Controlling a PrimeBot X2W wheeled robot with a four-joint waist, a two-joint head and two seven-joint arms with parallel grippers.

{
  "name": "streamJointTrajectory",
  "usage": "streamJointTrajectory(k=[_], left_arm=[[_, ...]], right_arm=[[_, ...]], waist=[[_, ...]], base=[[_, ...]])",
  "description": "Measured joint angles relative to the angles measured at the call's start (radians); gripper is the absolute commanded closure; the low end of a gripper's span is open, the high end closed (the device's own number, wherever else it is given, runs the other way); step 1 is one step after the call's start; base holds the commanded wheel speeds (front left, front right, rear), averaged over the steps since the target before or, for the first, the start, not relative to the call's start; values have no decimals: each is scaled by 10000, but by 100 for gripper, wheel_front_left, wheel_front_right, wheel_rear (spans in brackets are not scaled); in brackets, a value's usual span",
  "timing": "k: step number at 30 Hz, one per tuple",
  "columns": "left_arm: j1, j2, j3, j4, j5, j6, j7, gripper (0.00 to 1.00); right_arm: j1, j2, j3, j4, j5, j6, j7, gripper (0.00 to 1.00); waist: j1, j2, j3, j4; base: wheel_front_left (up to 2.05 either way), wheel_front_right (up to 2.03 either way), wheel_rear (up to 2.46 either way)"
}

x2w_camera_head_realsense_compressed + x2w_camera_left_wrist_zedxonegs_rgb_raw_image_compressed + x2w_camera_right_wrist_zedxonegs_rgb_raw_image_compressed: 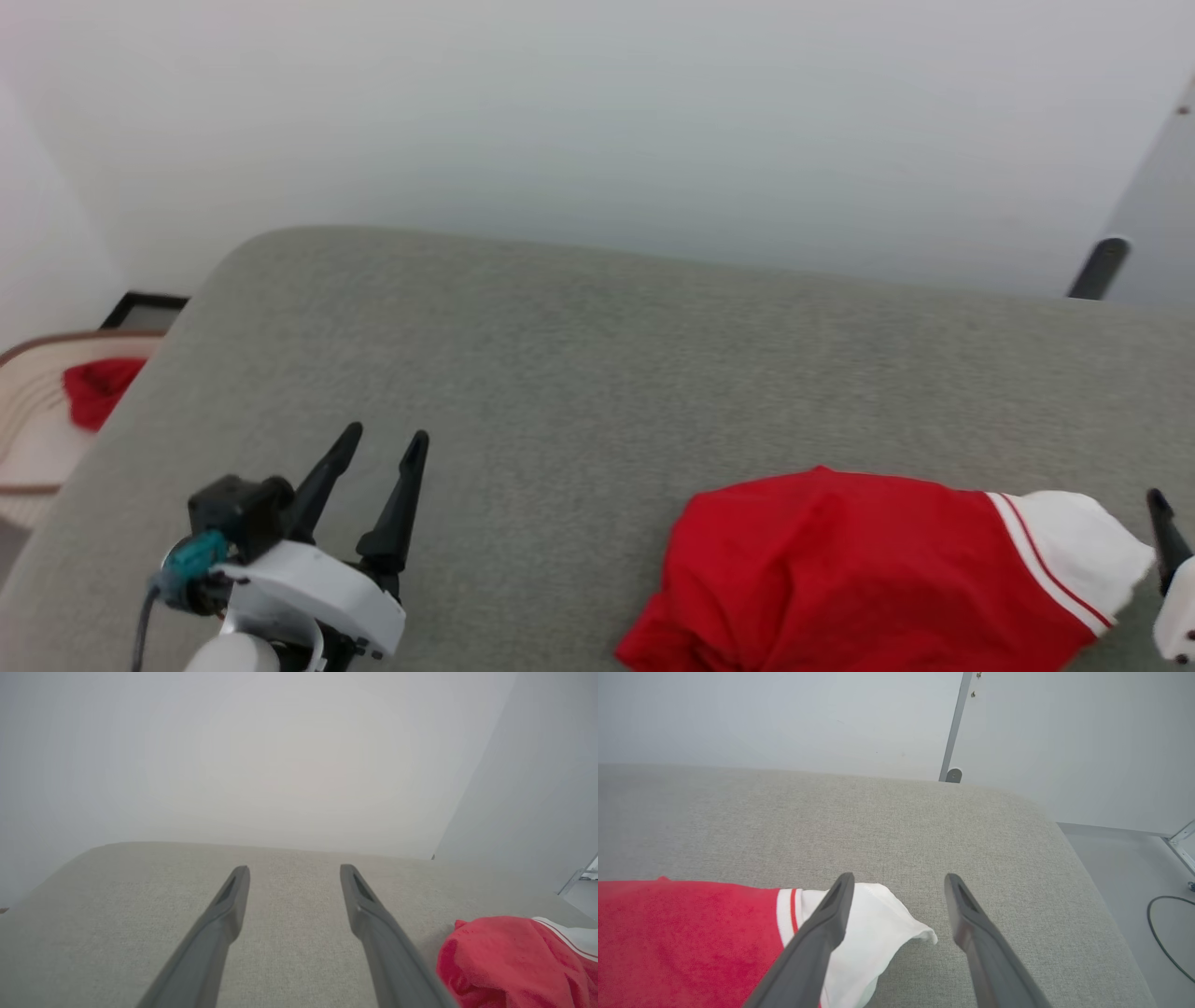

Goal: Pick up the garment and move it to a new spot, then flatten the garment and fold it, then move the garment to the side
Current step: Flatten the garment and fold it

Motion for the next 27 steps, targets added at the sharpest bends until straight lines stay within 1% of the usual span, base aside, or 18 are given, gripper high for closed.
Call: streamJointTrajectory(k=[4,7,10,12,15,20,23,25,27], left_arm=[[-4,326,-222,-759,-573,-2,1020,0],[-3,506,-301,-1308,-1189,-2,2017,0],[-18,585,-456,-1732,-1973,2,3440,0],[-128,589,-587,-1979,-2640,121,4621,0],[-452,594,-863,-2368,-3501,477,6408,0],[-1244,449,-1333,-2575,-4796,1494,9219,0],[-1791,464,-1697,-2435,-5089,2128,10588,0],[-2090,462,-1977,-2311,-5149,2429,11323,0],[-2327,537,-2220,-2192,-5149,2627,11900,0]], right_arm=[[476,500,157,-974,56,-2,-431,0],[904,945,165,-1626,69,0,-529,0],[1266,1317,77,-2197,63,-2,-523,0],[1505,1540,61,-2491,35,-2,-408,0],[1738,1722,75,-2838,-25,-2,-215,0],[1873,1919,86,-3166,-25,-2,25,0],[1897,1969,96,-3248,-38,-2,109,0],[1891,1983,105,-3290,-54,-2,140,0],[1870,2004,81,-3308,-54,-2,174,0]], waist=[[0,0,-122,-414],[0,0,-214,-746],[1,0,-296,-1069],[0,0,-343,-1276],[0,0,-395,-1582],[0,0,-434,-2055],[0,0,-437,-2319],[0,0,-431,-2491],[0,0,-415,-2658]], base=[[0,0,0],[0,0,0],[0,0,0],[0,0,0],[0,0,0],[0,0,0],[0,0,0],[0,0,0],[0,0,0]])
